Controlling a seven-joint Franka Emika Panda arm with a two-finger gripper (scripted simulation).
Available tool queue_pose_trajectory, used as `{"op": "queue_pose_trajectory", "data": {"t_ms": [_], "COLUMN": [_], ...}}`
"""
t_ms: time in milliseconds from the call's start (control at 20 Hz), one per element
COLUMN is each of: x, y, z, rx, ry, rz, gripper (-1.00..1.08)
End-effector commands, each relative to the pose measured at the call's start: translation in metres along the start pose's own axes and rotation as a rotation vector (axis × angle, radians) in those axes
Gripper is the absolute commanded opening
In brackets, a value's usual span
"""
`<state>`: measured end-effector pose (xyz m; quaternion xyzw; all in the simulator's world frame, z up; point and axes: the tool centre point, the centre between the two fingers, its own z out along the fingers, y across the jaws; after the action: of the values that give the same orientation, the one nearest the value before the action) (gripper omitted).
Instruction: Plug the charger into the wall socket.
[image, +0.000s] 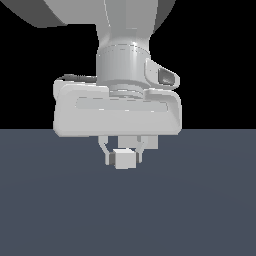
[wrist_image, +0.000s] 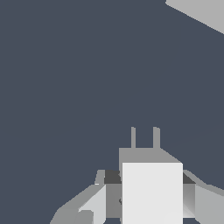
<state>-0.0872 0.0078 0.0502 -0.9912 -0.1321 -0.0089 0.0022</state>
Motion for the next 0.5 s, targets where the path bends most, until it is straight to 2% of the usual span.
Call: {"op": "queue_pose_trajectory", "data": {"t_ms": [0,450], "x": [0.005,0.021], "y": [0.002,0.013], "z": [-0.008,-0.033], "rx": [-0.001,-0.006], "ry": [0.0,0.0], "rz": [0.077,0.327], "gripper": [-1.0,-1.0]}}
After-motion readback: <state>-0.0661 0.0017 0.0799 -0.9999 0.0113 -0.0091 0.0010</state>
